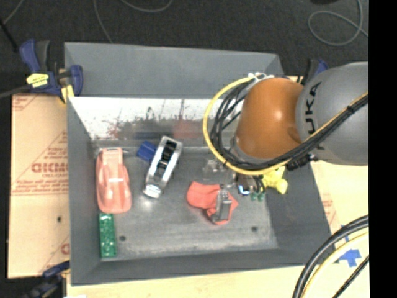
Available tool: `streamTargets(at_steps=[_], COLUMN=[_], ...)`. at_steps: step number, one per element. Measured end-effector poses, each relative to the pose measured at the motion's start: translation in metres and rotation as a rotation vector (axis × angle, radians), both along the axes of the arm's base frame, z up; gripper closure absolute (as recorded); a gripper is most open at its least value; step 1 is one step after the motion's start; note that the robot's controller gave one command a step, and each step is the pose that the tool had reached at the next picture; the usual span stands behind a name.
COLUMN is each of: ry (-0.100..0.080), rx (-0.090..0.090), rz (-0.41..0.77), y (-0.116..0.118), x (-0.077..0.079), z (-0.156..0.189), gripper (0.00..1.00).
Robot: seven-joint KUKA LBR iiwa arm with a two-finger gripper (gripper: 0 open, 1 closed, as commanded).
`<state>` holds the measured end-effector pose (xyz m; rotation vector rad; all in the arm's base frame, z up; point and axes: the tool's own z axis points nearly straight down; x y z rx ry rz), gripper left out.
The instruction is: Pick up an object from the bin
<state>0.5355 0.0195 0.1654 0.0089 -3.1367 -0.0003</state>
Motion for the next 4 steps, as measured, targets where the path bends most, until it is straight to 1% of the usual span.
streamTargets(at_steps=[1,2,3,4], ry=[-0.008,-0.010,-0.009,-0.012], rx=[0.000,0.001,0.001,0.000], rz=[-0.001,-0.022,-0.185,-0.133], y=[0.000,-0.014,-0.028,-0.026], x=[0.002,0.014,0.022,0.017], z=[0.005,-0.059,-0.094,-0.095], gripper=[0.00,0.00,0.00,0.00])
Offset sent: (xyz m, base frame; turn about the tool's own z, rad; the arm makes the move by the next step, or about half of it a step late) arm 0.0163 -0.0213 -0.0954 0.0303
